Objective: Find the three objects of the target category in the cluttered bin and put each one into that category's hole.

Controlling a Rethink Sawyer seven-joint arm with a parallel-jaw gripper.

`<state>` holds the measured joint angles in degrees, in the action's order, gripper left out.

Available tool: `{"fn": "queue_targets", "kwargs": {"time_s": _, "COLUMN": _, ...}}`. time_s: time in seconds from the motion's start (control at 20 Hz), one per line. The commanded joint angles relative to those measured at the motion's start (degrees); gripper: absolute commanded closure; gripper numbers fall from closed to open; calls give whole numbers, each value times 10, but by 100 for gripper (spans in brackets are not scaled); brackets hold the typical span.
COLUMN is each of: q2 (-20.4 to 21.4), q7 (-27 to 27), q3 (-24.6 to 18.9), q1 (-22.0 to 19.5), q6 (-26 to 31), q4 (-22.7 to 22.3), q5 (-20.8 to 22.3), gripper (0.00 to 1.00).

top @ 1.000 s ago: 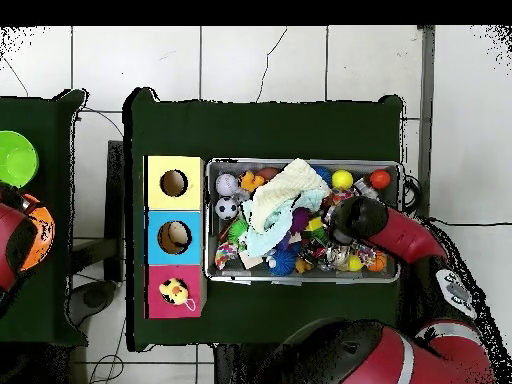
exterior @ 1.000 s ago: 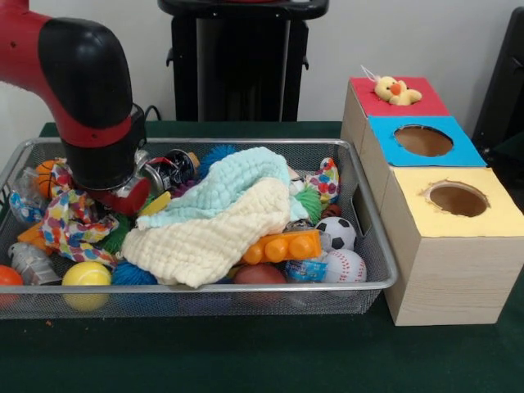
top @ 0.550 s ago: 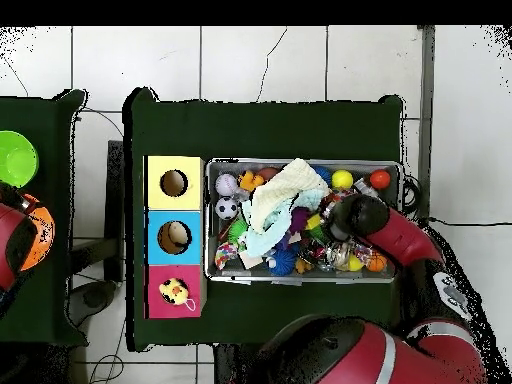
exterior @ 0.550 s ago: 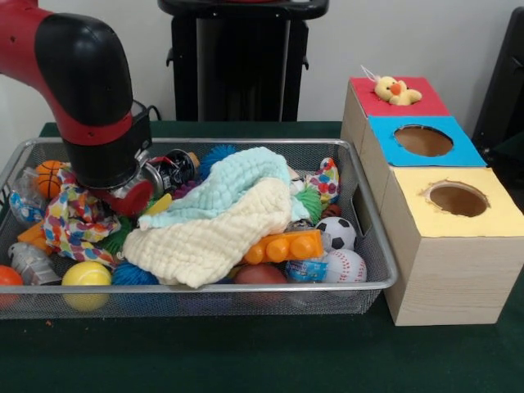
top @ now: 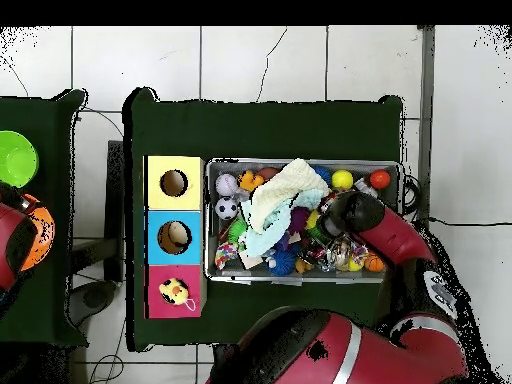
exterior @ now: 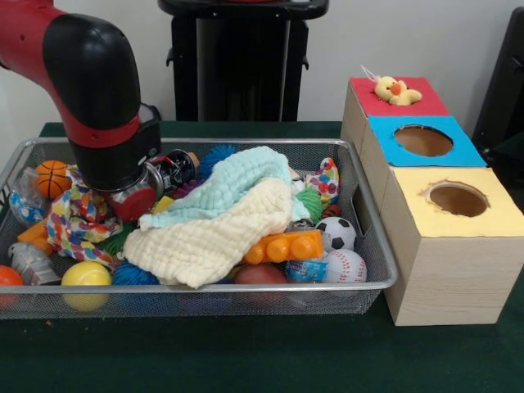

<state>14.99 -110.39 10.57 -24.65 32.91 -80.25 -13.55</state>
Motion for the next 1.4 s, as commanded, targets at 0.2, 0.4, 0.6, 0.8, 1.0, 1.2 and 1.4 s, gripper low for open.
{"fn": "queue_targets", "kwargs": {"time_s": 0.2, "q2": -87, "q7": -201, "q3": -88, "q1": 79, "q6": -73, "q4": -86, "q5": -83, "gripper": 0}}
{"fn": "queue_targets", "kwargs": {"time_s": 0.4, "q2": -84, "q7": -214, "q3": -83, "q1": 110, "q6": -73, "q4": -89, "q5": -98, "gripper": 0}}
{"fn": "queue_targets", "kwargs": {"time_s": 0.6, "q2": -92, "q7": -239, "q3": -73, "q1": 143, "q6": -74, "q4": -77, "q5": -128, "gripper": 0}}
{"fn": "queue_targets", "kwargs": {"time_s": 0.8, "q2": -109, "q7": -285, "q3": -48, "q1": 182, "q6": -60, "q4": -50, "q5": -167, "gripper": 0}}
{"fn": "queue_targets", "kwargs": {"time_s": 1.0, "q2": -125, "q7": -331, "q3": -29, "q1": 211, "q6": -30, "q4": -20, "q5": -207, "gripper": 0}}
{"fn": "queue_targets", "kwargs": {"time_s": 1.2, "q2": -133, "q7": -349, "q3": -16, "q1": 225, "q6": -10, "q4": -5, "q5": -227, "gripper": 0}}
{"fn": "queue_targets", "kwargs": {"time_s": 1.4, "q2": -127, "q7": -334, "q3": -19, "q1": 221, "q6": -9, "q4": -15, "q5": -229, "gripper": 0}}
